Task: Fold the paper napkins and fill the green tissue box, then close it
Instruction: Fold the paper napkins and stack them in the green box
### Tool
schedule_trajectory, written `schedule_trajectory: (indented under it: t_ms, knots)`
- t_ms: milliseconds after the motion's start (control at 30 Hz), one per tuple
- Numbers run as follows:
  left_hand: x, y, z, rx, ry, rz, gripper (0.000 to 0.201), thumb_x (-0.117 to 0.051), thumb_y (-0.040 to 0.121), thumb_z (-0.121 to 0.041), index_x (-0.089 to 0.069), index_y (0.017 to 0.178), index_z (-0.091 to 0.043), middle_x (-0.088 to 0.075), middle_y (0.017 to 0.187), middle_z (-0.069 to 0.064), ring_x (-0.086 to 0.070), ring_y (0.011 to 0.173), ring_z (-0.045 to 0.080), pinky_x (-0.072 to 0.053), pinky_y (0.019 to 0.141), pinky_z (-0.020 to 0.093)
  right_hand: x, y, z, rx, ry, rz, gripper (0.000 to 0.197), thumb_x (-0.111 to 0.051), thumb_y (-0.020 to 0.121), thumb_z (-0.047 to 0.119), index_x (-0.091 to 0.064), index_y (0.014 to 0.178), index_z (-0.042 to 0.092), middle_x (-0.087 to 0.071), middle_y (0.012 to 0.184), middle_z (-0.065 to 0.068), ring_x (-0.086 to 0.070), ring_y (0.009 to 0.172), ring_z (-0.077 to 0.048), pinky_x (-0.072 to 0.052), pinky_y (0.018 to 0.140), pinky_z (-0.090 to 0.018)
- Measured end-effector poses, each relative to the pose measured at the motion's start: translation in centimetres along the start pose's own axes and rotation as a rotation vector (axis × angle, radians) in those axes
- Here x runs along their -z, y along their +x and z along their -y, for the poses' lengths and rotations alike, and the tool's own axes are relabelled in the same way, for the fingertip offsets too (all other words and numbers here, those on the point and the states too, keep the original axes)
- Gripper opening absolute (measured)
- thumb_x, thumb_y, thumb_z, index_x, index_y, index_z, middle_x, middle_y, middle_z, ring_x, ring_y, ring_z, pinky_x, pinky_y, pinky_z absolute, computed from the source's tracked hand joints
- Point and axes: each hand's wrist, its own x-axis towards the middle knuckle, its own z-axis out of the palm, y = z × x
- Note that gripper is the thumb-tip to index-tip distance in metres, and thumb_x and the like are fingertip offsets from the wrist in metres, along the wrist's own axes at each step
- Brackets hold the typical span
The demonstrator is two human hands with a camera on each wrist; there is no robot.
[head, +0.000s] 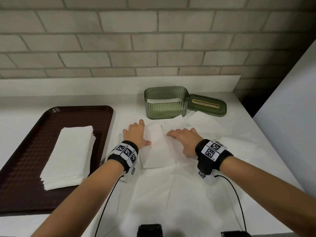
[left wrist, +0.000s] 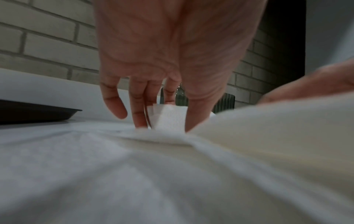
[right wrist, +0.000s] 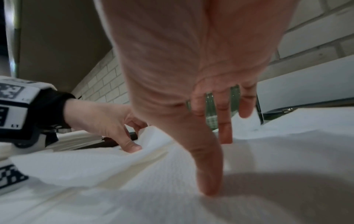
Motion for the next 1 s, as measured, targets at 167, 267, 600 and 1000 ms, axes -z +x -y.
schedule_trajectory:
  t_ms: [167, 267, 600, 1000]
  knots:
    - [0.2, -0.2, 0.1, 0.053, -0.003, 0.003, 0.079, -0.079, 0.07, -0.047, -0.042, 0.13, -0.012, -0.049, 0.127, 0.008, -0.046, 0.121, 0.028, -0.039, 0.098, 0.045, 0.7, -0.6, 0.5, 0.045, -0.046, -0.011, 0.07, -0.049, 0.075, -0.006, -0.042, 0.132, 0.034, -0.054, 0.117, -0.001, -0.039, 0.098, -0.024, -0.026, 0.086, -0.032]
    - [0.3, -0.4, 0.2, 0.044, 0.048, 0.016, 0.076, -0.074, 0.075, -0.052, -0.043, 0.132, -0.011, -0.047, 0.129, 0.007, -0.044, 0.122, 0.028, -0.037, 0.099, 0.045, 1.2, -1.0, 0.6, 0.04, -0.128, -0.035, 0.041, -0.057, 0.083, 0.01, -0.059, 0.113, 0.038, -0.048, 0.103, 0.001, -0.033, 0.097, -0.027, -0.028, 0.082, -0.031]
    - [0.0, -2.1, 1.0, -0.094, -0.046, 0.031, 0.076, -0.062, 0.088, -0.041, -0.023, 0.148, -0.014, -0.034, 0.143, 0.011, -0.04, 0.127, 0.031, -0.04, 0.101, 0.045, 9.3, -1.5, -1.1, 0.121, 0.119, -0.238, 0.009, -0.07, 0.079, 0.021, -0.073, 0.086, 0.017, -0.068, 0.084, 0.002, -0.062, 0.084, -0.017, -0.041, 0.073, -0.024]
    - [0.4, -1.0, 2.2, -0.019, -0.113, 0.118, 0.1, -0.073, 0.073, -0.056, -0.023, 0.145, -0.008, -0.039, 0.136, 0.012, -0.037, 0.126, 0.029, -0.04, 0.103, 0.041, 17.1, 5.3, -3.3, -0.082, 1.118, -0.672, 0.024, -0.074, 0.083, 0.006, -0.055, 0.096, 0.003, -0.066, 0.077, -0.019, -0.06, 0.039, -0.008, -0.051, 0.044, -0.017]
